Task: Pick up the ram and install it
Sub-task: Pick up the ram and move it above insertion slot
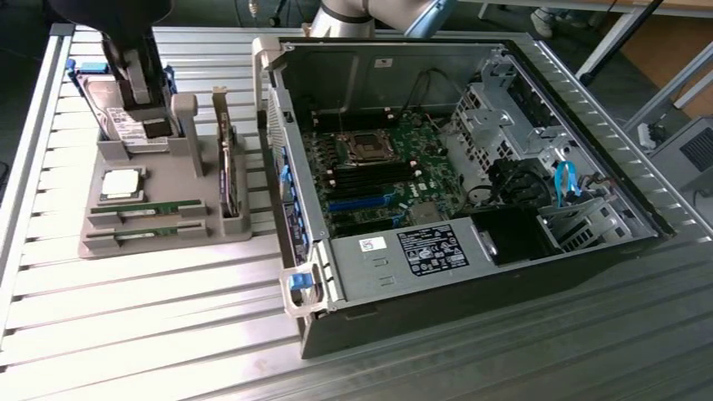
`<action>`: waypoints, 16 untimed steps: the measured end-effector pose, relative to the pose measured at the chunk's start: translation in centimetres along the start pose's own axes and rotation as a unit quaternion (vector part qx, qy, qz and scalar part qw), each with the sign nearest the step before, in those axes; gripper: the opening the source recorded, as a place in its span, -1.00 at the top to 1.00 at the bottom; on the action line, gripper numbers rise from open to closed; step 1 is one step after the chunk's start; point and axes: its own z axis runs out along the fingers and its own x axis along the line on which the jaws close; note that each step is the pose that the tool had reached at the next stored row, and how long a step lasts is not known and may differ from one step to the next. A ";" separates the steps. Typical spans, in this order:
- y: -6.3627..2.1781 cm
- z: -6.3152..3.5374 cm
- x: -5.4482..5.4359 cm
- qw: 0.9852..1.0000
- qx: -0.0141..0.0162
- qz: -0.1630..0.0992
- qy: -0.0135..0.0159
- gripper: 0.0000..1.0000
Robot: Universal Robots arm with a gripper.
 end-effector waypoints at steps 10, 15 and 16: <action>1.25 1.91 -0.2 0.997 0.000 0.074 -0.001 0.81; 2.30 2.12 -0.3 0.997 0.000 0.075 -0.001 0.29; 2.47 2.14 -0.3 0.997 0.001 0.075 -0.001 0.29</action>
